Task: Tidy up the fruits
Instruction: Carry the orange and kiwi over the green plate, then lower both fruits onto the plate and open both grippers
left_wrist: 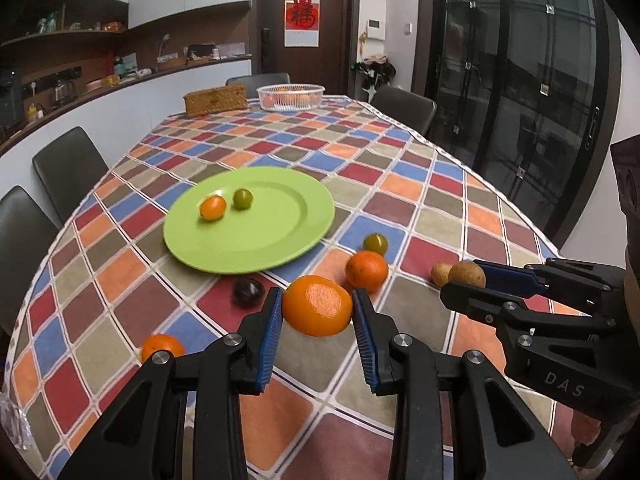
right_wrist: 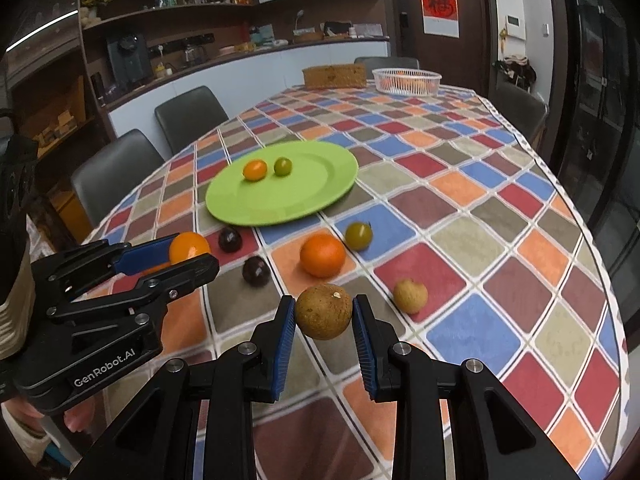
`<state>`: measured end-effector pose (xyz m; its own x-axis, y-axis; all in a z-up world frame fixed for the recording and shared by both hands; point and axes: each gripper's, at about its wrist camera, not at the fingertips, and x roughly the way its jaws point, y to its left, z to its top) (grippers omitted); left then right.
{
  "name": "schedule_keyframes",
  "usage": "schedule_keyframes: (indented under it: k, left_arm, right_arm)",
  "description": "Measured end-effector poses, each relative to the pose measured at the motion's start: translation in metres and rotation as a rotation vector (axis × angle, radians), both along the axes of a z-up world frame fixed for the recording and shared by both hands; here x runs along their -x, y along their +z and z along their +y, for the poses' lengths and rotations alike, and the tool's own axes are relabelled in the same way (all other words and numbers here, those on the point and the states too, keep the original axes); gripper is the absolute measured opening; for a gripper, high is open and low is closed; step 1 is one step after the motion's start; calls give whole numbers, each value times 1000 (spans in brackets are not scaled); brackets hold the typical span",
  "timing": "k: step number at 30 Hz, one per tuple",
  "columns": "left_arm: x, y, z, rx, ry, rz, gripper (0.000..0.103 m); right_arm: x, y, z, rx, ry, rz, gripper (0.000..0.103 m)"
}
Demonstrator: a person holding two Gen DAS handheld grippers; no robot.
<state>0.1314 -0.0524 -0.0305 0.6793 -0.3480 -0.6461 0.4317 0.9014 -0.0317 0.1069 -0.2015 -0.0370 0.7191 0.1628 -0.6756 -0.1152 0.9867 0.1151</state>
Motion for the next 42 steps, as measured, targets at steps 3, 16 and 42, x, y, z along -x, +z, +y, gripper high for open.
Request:
schedule_keyframes:
  k: [3,16,42]
  left_arm:
    - [-4,7,5,6,12,-15,35]
    - [-49,25,28,57,50,8,34]
    - [-159,-19,42,15,54,232,35]
  right_arm:
    - [-6,9,3,-8,6,-24,30]
    - [-51,34,31,-22,57,-68,30]
    - [-164,-3,63,57,96,102,30]
